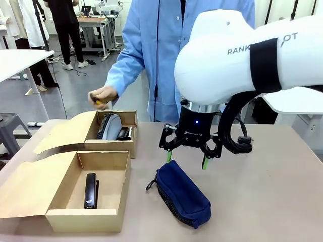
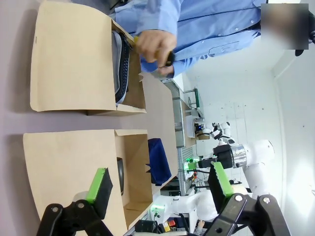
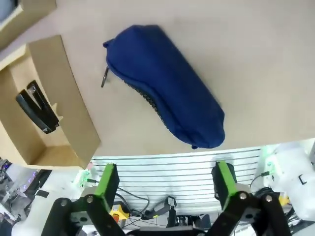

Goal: Place items inside the box.
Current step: Pick up a Pencil pouch or Stapler and place it inside the Mailer Box closest to the robot.

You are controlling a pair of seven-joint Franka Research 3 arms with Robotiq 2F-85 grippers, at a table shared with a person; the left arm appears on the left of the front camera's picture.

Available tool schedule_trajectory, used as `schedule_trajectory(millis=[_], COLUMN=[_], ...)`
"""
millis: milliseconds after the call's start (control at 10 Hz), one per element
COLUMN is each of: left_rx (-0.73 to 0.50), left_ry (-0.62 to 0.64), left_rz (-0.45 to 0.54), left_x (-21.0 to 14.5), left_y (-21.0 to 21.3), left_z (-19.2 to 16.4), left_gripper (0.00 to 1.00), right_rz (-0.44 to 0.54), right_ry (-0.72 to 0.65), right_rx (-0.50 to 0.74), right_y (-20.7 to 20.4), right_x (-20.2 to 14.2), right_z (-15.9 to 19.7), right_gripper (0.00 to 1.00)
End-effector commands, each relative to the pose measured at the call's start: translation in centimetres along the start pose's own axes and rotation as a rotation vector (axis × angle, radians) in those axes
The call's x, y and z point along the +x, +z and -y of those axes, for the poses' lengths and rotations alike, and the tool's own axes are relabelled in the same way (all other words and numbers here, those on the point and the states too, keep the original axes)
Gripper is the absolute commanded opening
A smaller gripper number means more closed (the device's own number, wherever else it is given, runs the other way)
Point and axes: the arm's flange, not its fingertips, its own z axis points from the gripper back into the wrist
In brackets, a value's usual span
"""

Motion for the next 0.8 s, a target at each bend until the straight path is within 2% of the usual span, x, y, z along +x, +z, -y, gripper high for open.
schedule_trajectory(millis=[0,100,200,300,500,700], left_rx=[-0.022,-0.022,-0.022,-0.022,-0.022,-0.022], left_ry=[-0.019,-0.019,-0.019,-0.019,-0.019,-0.019], left_rz=[0.011,0.011,0.011,0.011,0.011,0.011], left_x=[-0.1,-0.1,-0.1,-0.1,-0.1,-0.1], left_y=[0.0,0.0,0.0,0.0,0.0,0.0], left_z=[0.0,0.0,0.0,0.0,0.0,0.0], left_gripper=[1.0,1.0,1.0,1.0,1.0,1.0], right_rz=[0.09,0.082,0.055,0.066,0.06,0.051], right_ry=[0.08,0.115,0.113,0.047,0.026,0.032], right_rx=[-0.136,-0.144,-0.093,-0.122,-0.113,-0.078], right_y=[-1.3,-3.8,-6.0,-7.7,-9.9,-10.5], right_x=[-0.7,-0.1,1.1,1.7,1.6,1.5], right_z=[-1.3,-2.1,-1.9,-1.5,-1.7,-1.7], right_gripper=[1.0,1.0,1.0,1.0,1.0,1.0])
